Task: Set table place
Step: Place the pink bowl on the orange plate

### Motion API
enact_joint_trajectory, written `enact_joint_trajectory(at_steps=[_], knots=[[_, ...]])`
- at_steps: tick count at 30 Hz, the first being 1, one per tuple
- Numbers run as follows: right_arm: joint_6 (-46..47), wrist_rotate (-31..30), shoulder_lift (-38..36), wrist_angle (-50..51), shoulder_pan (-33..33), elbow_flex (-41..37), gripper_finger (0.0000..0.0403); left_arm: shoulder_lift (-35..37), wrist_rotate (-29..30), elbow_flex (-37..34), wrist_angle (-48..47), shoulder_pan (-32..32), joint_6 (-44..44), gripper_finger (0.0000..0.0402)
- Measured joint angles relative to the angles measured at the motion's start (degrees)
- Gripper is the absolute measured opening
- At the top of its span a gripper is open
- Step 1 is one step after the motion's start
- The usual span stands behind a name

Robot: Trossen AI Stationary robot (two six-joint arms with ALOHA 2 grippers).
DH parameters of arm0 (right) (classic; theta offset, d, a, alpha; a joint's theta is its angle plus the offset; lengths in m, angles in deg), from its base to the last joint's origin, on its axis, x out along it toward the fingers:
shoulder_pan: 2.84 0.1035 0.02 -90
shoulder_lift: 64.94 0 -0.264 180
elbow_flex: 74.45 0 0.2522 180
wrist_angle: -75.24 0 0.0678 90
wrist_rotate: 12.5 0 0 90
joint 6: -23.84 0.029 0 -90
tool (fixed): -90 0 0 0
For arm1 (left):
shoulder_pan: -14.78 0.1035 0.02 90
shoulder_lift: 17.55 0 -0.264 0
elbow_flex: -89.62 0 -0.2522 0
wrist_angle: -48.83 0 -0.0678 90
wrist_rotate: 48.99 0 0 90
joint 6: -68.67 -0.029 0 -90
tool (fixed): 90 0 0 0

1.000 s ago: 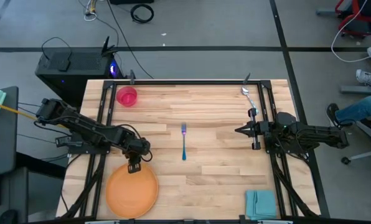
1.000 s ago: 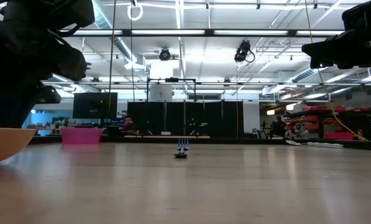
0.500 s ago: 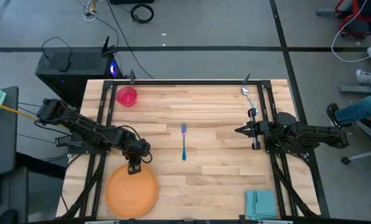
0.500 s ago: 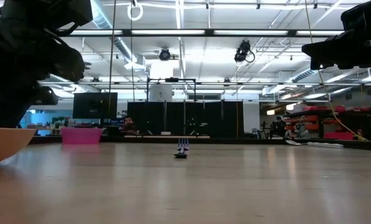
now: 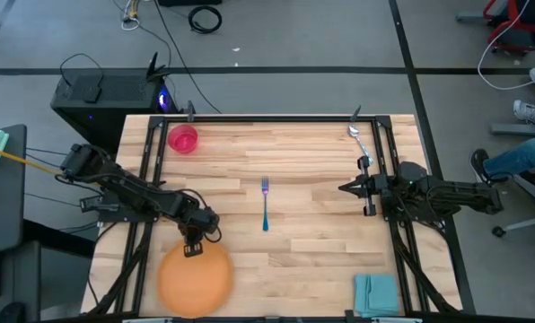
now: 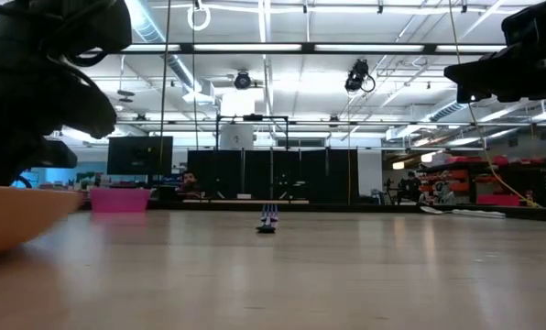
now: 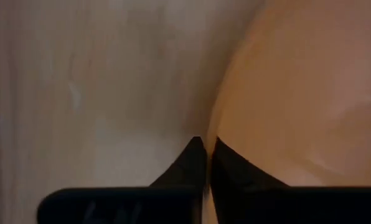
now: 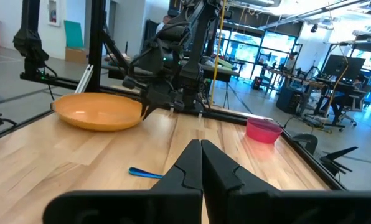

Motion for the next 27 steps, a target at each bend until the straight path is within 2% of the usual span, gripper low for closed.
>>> enact_joint_trajectory(at_steps=[8, 14, 22, 27], knots=[[1.3, 0.2, 0.0, 0.0, 0.0, 0.0, 0.0002, 0.1, 0.7, 0.5, 0.0, 1.4, 0.3, 0.0011], [2.4, 0.2, 2.1, 0.1, 0.0, 3.4, 0.0001, 0.1, 1.3, 3.8, -1.1, 6.3, -3.5, 0.0011], [3.6, 0.2, 15.7, 2.6, 0.0, 12.6, 0.0000, 0.1, 2.8, 8.2, -11.7, 16.7, -14.7, 0.0011], [3.8, 0.2, 27.4, 5.3, 0.0, 19.6, 0.0000, 0.1, 4.6, 9.9, -12.9, 24.7, -22.8, 0.0011]])
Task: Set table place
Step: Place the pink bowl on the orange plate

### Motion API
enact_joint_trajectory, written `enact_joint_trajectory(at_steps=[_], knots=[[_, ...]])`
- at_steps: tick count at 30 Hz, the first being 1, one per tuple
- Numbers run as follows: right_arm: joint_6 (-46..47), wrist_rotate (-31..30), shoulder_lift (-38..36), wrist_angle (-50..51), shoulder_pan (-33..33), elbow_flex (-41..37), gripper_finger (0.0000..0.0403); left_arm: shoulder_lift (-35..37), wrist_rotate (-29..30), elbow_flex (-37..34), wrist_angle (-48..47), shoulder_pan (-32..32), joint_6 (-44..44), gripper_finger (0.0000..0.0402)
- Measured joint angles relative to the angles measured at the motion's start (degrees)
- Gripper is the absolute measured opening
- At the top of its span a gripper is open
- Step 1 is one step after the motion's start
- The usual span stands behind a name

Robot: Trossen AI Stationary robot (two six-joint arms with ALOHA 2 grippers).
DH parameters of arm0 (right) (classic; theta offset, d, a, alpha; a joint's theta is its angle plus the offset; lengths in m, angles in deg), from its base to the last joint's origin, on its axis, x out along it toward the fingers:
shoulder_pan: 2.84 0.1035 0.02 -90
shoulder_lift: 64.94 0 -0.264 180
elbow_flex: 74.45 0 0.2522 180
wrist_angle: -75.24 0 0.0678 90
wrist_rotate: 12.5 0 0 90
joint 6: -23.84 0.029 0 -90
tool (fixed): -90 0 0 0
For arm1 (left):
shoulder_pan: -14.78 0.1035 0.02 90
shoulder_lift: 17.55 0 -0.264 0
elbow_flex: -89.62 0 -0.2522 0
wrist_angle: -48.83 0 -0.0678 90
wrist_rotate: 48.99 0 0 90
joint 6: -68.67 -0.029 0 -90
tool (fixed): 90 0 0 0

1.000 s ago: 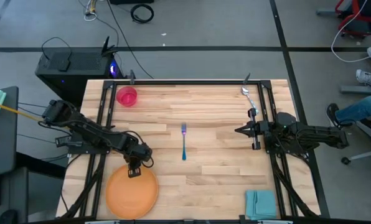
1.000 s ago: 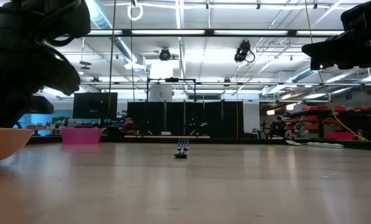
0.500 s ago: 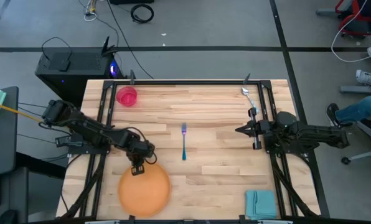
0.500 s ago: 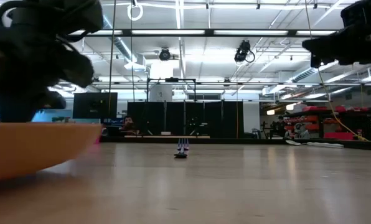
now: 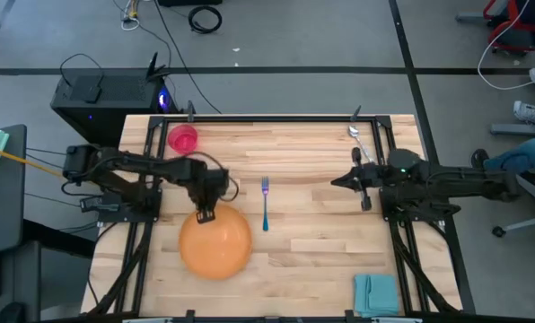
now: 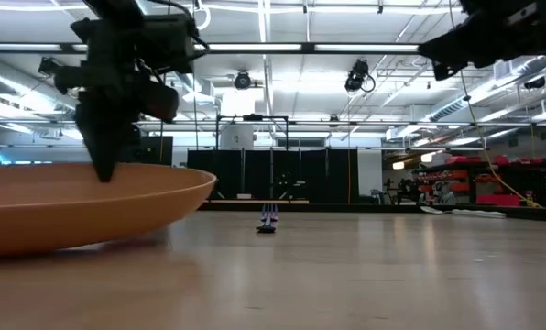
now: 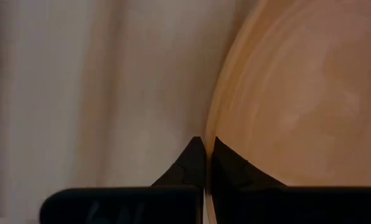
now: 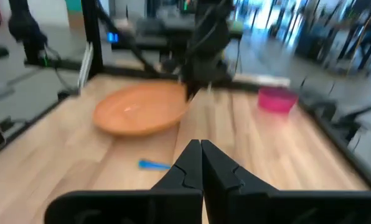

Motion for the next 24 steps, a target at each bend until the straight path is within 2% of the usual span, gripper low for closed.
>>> enact_joint_trajectory(at_steps=[6, 11, 20, 24], knots=[[0.0, 0.0, 12.7, 3.4, 0.0, 7.1, 0.0000, 0.0, 3.0, 0.1, 0.0, 9.2, -8.4, 0.0011], [-0.1, -0.7, 19.7, 3.5, 0.0, 11.1, 0.0000, -1.1, 4.7, 0.1, 1.9, 15.1, -12.1, 0.0011], [-0.4, -0.7, 23.2, 3.4, 0.0, 12.8, 0.0000, -6.5, 5.7, 0.2, 3.7, 19.1, -15.0, 0.0011], [-0.4, -0.7, 22.8, 3.2, 0.0, 12.8, 0.0000, -8.6, 6.3, 0.2, 3.9, 19.6, -15.2, 0.0034]])
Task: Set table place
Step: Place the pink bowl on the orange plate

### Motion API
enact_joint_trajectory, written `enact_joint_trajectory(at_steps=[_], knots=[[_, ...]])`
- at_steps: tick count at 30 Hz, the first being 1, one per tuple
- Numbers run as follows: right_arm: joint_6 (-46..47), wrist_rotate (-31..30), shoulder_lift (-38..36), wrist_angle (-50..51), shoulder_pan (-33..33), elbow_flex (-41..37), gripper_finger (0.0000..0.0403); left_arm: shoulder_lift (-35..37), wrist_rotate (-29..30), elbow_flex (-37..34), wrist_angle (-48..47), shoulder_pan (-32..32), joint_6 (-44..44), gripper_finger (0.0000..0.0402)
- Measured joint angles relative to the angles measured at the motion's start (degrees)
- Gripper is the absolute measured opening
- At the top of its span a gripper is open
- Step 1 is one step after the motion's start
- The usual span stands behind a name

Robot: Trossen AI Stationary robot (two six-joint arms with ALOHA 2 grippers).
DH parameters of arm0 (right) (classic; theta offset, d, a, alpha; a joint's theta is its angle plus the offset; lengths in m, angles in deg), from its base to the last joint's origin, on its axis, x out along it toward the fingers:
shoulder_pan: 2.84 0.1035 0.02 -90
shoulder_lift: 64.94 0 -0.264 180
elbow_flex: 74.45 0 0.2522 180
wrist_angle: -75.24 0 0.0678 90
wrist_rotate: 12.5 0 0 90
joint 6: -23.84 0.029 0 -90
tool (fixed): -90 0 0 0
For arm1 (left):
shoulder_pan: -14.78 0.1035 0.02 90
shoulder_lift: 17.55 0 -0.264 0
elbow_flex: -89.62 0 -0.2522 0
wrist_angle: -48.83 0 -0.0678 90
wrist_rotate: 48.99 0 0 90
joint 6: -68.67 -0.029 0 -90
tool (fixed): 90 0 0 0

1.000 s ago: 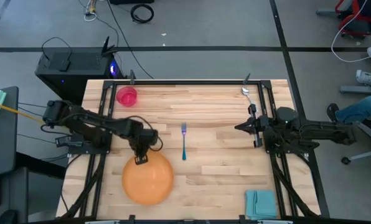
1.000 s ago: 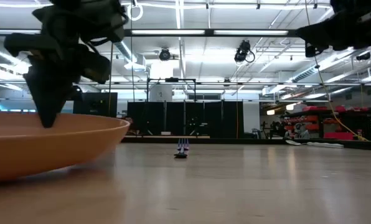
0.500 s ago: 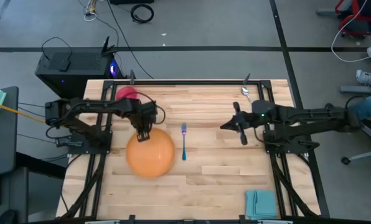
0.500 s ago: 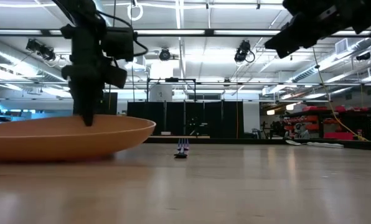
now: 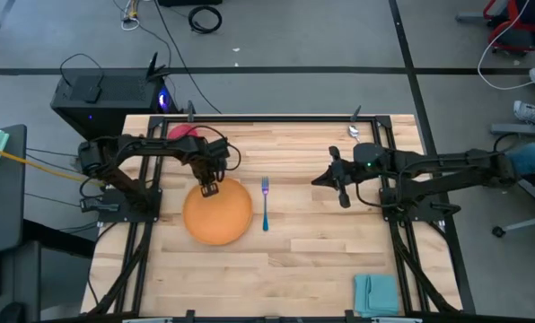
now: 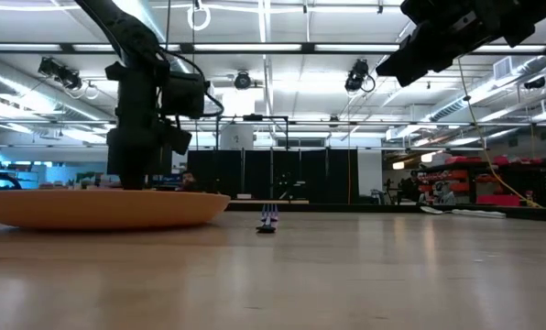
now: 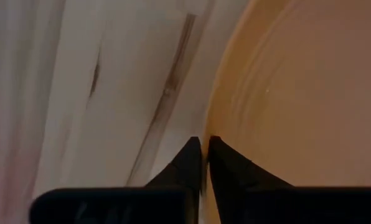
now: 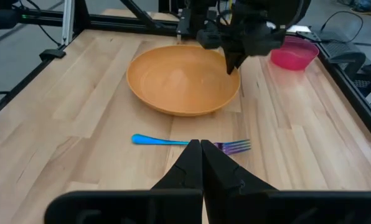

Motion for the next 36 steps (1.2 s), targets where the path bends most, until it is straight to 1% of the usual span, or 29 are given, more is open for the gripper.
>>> enact_joint_trajectory(at_steps=[5, 11, 14, 16, 22, 27, 29, 36], knots=[[0.0, 0.0, -0.1, 0.2, 0.0, 0.0, 0.0001, -0.3, 1.1, 0.0, 0.3, -0.1, -0.1, 0.0078], [0.0, 0.0, -0.1, 0.1, 0.0, 0.0, 0.0001, -0.1, 0.6, 0.0, 0.2, -0.1, 0.5, 0.0134], [0.0, 0.0, -0.1, 0.1, 0.0, 0.0, 0.0001, -0.1, 0.5, 0.0, -1.3, -0.1, 0.5, 0.0157], [0.0, 0.0, -0.1, 0.1, 0.0, 0.0, 0.0001, -0.1, 0.4, 1.1, -4.3, -0.1, 0.8, 0.0167], [0.0, 0.0, -0.1, 0.1, 0.0, 0.0, 0.0001, 0.0, 0.3, 8.7, -14.2, 0.8, 2.1, 0.0171], [0.0, 0.0, -0.1, 0.1, 0.0, 0.0, 0.0001, 0.0, 5.6, 13.4, -15.0, 4.0, 3.6, 0.0166], [0.0, 0.0, -0.1, 0.1, 0.0, 0.0, 0.0001, 0.0, 7.4, 14.2, -15.2, 6.1, 3.6, 0.0165], [0.0, 0.0, -0.1, 0.1, 0.0, 0.0, 0.0001, -0.1, 7.8, 14.7, -15.2, 17.3, 5.1, 0.0164]])
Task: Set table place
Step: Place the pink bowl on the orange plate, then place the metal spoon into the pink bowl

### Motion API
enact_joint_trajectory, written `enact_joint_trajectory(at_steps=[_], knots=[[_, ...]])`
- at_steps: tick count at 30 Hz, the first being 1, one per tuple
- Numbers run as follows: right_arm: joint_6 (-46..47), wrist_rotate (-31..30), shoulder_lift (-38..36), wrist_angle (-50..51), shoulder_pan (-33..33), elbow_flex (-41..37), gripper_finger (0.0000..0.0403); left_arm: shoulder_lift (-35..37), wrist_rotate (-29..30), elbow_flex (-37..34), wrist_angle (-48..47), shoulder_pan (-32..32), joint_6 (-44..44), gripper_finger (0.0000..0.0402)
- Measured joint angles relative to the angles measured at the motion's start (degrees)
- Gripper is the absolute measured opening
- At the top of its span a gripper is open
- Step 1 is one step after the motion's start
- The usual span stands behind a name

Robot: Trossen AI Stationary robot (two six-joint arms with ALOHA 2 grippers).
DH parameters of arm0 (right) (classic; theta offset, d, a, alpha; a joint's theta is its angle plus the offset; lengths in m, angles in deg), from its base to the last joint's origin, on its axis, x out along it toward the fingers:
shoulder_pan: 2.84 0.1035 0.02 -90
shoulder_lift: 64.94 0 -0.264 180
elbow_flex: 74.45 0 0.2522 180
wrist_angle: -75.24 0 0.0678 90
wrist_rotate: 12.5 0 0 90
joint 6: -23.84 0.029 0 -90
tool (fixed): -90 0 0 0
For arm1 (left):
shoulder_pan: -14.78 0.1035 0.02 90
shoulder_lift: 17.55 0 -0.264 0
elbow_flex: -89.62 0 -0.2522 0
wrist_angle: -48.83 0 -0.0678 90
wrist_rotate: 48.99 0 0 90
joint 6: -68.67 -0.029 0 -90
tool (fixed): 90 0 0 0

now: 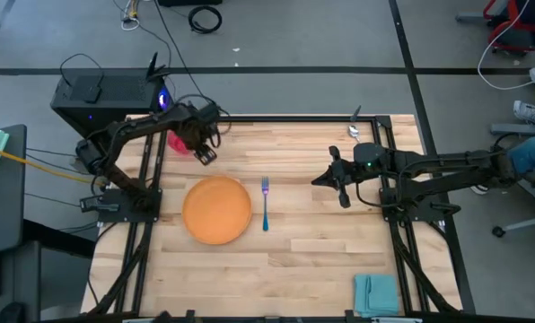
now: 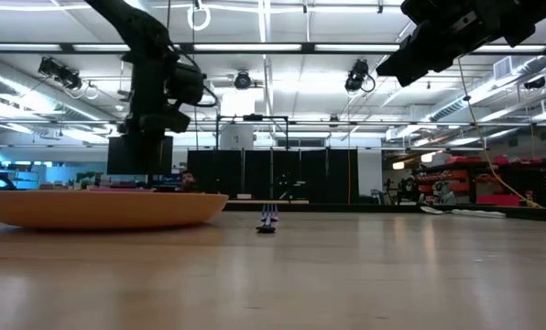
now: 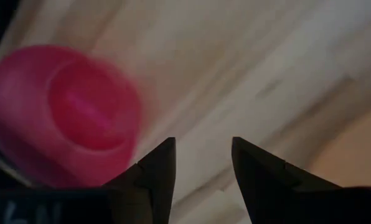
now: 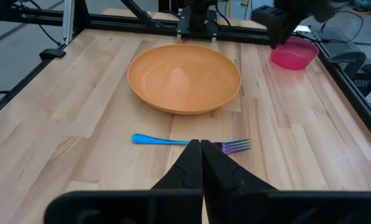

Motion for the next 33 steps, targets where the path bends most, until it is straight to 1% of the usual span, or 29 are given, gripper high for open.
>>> enact_joint_trajectory(at_steps=[4, 7, 11, 15, 17, 22, 24, 27, 30, 33], knots=[[0.0, 0.0, 0.0, 0.0, 0.0, 0.0, 0.0001, 0.0, 0.0, 0.0, 1.6, 5.9, 0.3, 0.0163], [0.0, 0.0, 0.0, 0.0, 0.0, 0.0, 0.0001, -0.1, 0.0, 0.0, 3.5, 8.8, 0.3, 0.0162], [0.0, 0.0, 0.0, 0.0, 0.0, 0.0, 0.0001, -0.1, -0.3, 0.0, 3.9, 10.4, 0.8, 0.0162], [0.0, -0.2, 0.0, 0.0, 0.0, 0.0, 0.0001, -0.1, -0.3, 0.0, 3.9, 10.4, 1.9, 0.0162], [0.1, -2.4, 0.0, -0.2, 0.0, 0.0, 0.0001, -0.1, -0.3, 0.0, 4.0, 10.3, 1.9, 0.0162], [0.9, -13.6, 0.0, -2.2, 0.0, 0.0, 0.0001, -0.1, -0.3, 0.0, 4.0, 10.2, 3.0, 0.0161], [0.9, -15.3, 0.0, -5.0, -0.1, 0.0, 0.0001, -0.1, -0.3, 0.0, 4.0, 10.2, 3.2, 0.0161], [0.2, -14.3, 0.6, -10.6, -0.5, 0.1, 0.0001, -0.1, -0.3, 0.0, 4.4, 10.2, 3.4, 0.0160], [0.1, -11.5, 2.6, -10.3, -2.0, 2.9, 0.0001, -0.1, -0.3, 0.0, 4.5, 10.2, 3.4, 0.0160], [0.0, -8.0, 6.5, -8.1, -4.2, 7.9, 0.0001, -0.1, -0.3, 0.0, 4.5, 10.2, 3.9, 0.0160]])
